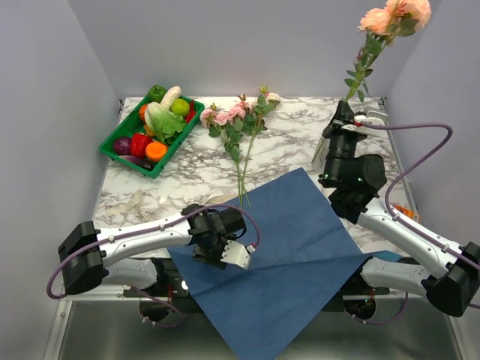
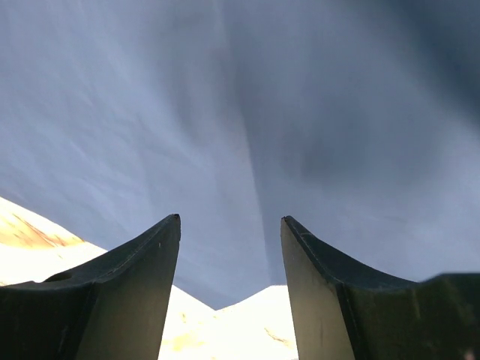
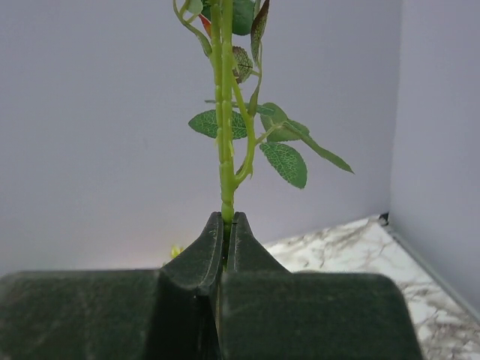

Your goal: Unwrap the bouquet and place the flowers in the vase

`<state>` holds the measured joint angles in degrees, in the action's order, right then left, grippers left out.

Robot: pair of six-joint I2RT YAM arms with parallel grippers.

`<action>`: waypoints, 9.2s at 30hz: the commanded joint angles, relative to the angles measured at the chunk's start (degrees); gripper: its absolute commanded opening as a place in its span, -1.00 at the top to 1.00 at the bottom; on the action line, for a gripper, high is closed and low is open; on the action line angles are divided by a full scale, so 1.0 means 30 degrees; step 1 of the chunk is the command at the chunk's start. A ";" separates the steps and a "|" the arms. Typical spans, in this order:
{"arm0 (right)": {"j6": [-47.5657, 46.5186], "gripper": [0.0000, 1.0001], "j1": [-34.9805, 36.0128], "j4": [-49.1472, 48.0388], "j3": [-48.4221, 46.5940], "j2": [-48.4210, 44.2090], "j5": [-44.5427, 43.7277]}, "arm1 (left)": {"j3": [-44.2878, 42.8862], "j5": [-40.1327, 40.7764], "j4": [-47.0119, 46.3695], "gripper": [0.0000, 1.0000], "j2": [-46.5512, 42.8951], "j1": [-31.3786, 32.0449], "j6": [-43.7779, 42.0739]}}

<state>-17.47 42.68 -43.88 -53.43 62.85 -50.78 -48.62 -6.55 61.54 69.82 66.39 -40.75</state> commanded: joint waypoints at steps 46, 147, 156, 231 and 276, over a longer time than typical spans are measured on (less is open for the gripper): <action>-0.0269 0.99 -0.7809 -0.6557 -0.2317 0.5418 0.2952 | -0.6347 -0.3174 -0.5810 -0.06 0.3446 -1.4364 0.3093; 1.5990 -0.16 0.0189 2.0782 -1.2428 2.0682 0.6205 | -0.8812 -0.9620 -0.2382 -0.24 0.0022 -1.6540 0.4855; 1.5964 -0.19 0.0277 1.8376 -1.1602 2.0269 0.5942 | -0.8080 -1.1174 -0.0885 -0.25 -0.1067 -0.8361 0.5266; -0.1728 0.99 0.2386 0.0863 -0.5512 0.3750 0.1340 | -1.2535 -0.8248 0.5590 -0.24 -0.1534 0.2592 0.1281; 2.0179 -0.43 0.2093 3.1036 -0.4429 0.6266 0.6003 | -0.3011 0.1335 -0.1351 0.07 -0.2134 -0.3573 -0.3760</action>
<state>35.55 49.36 45.28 -68.64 81.03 -33.30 -59.24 -3.97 62.54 57.25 68.34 -49.52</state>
